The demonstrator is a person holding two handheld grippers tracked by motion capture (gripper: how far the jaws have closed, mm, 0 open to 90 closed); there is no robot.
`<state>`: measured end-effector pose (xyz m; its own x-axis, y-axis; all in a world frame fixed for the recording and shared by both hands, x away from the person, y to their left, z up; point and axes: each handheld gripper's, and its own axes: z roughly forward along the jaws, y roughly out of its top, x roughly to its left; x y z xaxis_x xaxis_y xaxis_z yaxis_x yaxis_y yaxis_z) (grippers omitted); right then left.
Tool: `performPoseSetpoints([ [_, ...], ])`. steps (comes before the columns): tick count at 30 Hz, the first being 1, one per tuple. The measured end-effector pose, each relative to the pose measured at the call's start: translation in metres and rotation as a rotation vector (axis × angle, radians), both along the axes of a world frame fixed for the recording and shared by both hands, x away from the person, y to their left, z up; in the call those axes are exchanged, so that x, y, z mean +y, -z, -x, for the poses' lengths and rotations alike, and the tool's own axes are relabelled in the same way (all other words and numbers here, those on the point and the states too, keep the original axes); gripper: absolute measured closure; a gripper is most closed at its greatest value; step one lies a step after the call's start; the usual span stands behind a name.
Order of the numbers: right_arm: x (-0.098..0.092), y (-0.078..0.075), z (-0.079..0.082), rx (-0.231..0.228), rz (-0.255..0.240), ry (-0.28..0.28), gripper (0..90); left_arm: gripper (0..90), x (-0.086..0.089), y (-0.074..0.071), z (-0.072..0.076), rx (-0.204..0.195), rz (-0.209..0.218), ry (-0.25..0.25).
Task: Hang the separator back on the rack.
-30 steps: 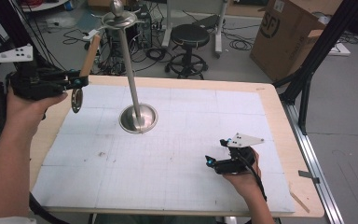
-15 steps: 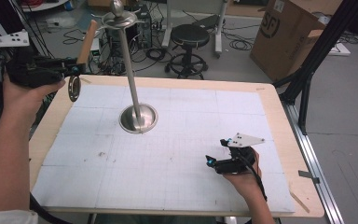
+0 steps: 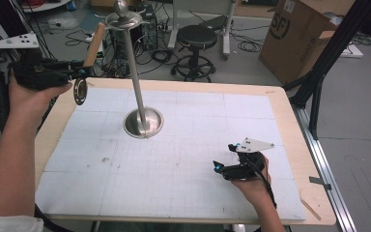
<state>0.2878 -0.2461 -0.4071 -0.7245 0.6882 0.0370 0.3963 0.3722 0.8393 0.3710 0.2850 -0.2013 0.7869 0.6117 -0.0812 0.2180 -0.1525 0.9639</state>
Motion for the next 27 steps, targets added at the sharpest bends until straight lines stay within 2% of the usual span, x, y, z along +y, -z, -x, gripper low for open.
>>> performPoseSetpoints([
  [2, 0.000, 0.000, 0.000, -0.001, 0.002, 0.000, 14.3, 68.7, -0.003, 0.001, -0.002, 0.003, -0.017, -0.005],
  [14, 0.000, 0.000, 0.000, -0.002, 0.002, -0.002, 14.4, 68.7, -0.019, 0.008, -0.013, 0.035, -0.061, -0.013],
  [27, -0.001, 0.000, 0.000, -0.002, 0.003, -0.005, 14.3, 68.6, -0.026, 0.012, -0.018, 0.046, -0.065, -0.013],
])
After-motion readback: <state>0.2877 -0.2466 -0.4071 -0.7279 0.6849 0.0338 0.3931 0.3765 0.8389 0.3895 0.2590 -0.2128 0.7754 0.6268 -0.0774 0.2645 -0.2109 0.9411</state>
